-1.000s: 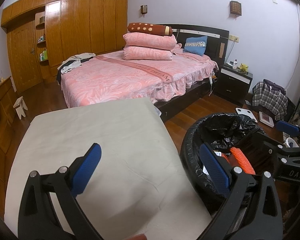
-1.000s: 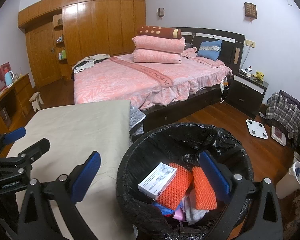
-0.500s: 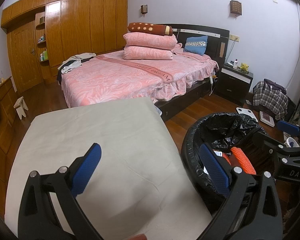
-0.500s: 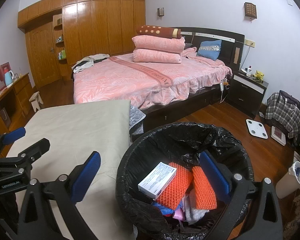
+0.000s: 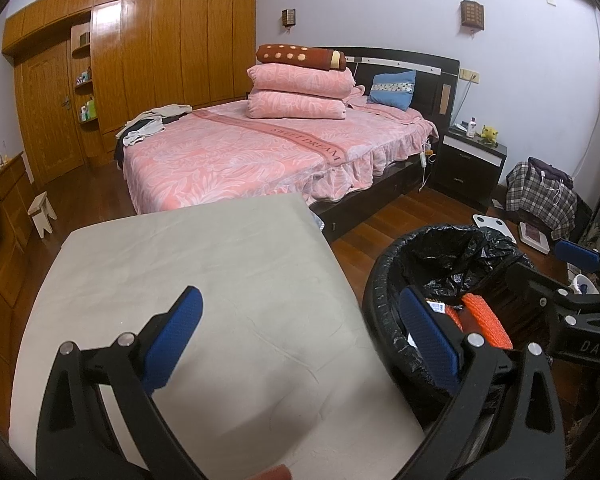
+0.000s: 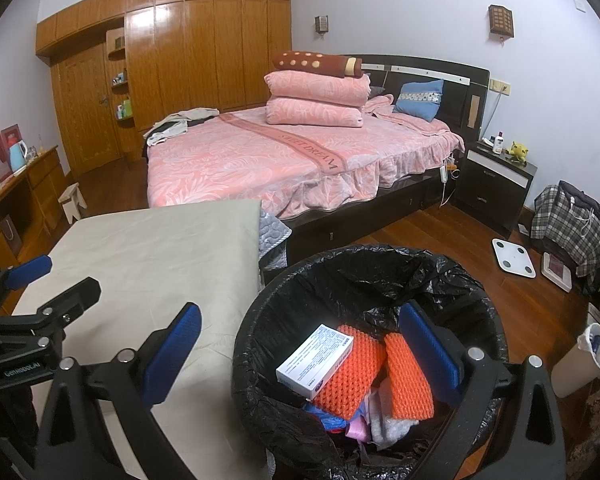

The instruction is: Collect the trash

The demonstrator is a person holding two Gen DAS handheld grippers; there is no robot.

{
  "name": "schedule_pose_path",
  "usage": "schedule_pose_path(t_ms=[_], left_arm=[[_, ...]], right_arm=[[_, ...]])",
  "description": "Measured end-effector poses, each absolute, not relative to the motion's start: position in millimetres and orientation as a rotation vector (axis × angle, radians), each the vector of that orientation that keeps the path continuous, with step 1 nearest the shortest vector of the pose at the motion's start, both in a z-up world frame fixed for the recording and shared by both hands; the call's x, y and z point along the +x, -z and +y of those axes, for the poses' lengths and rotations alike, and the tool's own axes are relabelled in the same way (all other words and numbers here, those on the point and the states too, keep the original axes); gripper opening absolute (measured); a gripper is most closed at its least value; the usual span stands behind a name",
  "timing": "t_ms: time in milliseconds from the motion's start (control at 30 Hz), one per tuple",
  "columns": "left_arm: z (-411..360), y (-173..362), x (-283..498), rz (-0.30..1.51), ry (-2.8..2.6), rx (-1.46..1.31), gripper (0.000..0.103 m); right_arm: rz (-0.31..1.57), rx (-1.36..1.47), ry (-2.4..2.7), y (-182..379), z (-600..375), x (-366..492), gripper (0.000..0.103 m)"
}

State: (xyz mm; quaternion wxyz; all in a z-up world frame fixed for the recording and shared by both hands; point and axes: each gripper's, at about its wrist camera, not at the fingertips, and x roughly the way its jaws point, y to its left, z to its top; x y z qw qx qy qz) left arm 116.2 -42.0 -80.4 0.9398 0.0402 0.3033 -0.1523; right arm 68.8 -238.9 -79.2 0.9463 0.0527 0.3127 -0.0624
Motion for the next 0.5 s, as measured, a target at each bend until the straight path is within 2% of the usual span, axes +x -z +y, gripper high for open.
schedule_pose_path(t_ms=[500], left_arm=[[-41.0, 80.7, 116.3, 0.619, 0.31, 0.082, 0.096]], right_arm=[[0.636, 0.106, 0.129, 79.5, -240.7, 69.2, 0.097]])
